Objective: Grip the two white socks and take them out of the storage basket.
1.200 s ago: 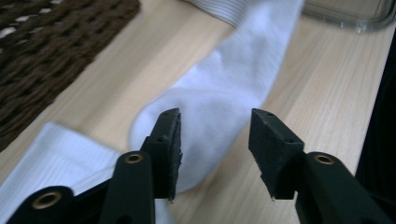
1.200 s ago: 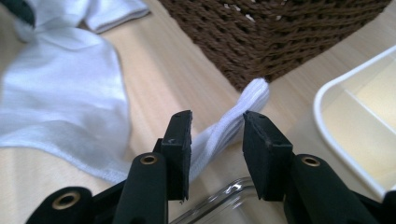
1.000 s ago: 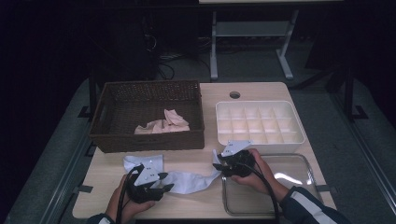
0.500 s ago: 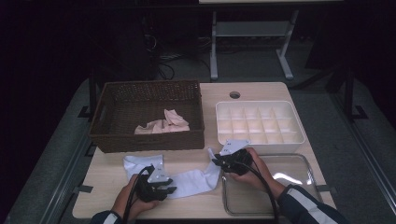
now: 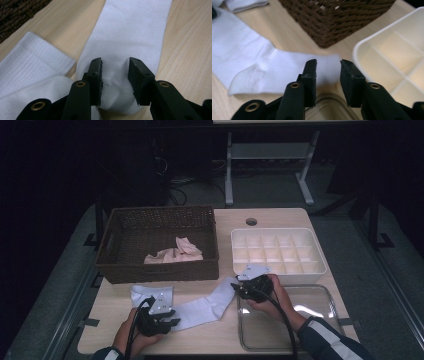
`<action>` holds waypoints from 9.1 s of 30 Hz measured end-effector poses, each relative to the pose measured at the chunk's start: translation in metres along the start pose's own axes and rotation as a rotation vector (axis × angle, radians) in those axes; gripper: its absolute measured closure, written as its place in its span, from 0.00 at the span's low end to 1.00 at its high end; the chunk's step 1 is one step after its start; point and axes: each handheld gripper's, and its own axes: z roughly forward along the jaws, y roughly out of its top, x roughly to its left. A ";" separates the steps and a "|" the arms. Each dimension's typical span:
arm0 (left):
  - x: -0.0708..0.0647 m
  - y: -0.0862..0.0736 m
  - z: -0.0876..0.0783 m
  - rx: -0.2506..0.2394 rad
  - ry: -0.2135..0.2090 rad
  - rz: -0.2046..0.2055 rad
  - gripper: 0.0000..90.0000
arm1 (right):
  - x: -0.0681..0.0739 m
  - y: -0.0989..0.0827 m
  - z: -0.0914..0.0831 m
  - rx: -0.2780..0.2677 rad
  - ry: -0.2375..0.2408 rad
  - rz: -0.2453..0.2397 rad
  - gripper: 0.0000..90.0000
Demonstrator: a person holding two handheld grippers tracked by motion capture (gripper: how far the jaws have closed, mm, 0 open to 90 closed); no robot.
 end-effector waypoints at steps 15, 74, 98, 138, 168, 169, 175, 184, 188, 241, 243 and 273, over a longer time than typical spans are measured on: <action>0.010 -0.003 0.002 -0.027 -0.013 -0.016 0.63 | 0.041 0.001 0.038 0.083 0.231 -0.162 0.87; 0.045 0.030 0.023 -0.165 -0.043 -0.053 0.91 | 0.063 -0.008 0.038 0.096 0.385 -0.213 0.73; 0.017 0.058 0.017 -0.165 -0.144 0.049 0.67 | 0.030 0.017 0.051 0.072 0.210 -0.193 0.94; 0.071 -0.006 -0.019 -0.163 0.102 -0.191 0.87 | 0.019 0.016 0.062 0.156 0.155 -0.152 0.80; 0.042 -0.006 -0.021 -0.134 -0.032 0.073 0.41 | 0.031 0.019 0.068 0.149 0.290 -0.232 0.95; 0.040 -0.007 -0.013 -0.088 -0.048 0.097 0.41 | 0.032 0.019 0.067 0.149 0.289 -0.231 0.96; 0.050 -0.015 -0.007 -0.046 -0.046 0.064 0.44 | 0.027 0.025 0.054 0.083 0.295 -0.204 1.00; 0.045 0.001 -0.008 -0.159 -0.035 0.026 0.37 | 0.023 0.041 0.027 -0.010 0.324 -0.166 1.00; 0.029 0.023 0.007 -0.137 -0.047 0.103 0.36 | 0.022 0.044 0.018 -0.028 0.331 -0.149 1.00; 0.045 0.029 -0.021 -0.084 -0.051 0.027 0.61 | 0.007 0.019 0.029 0.104 0.169 -0.054 0.79; 0.039 0.027 -0.029 -0.100 -0.112 0.022 0.58 | 0.004 0.018 0.026 0.099 0.170 -0.041 0.76; 0.037 0.000 -0.031 -0.079 -0.037 -0.035 0.96 | 0.011 0.009 0.026 0.122 0.242 -0.129 1.00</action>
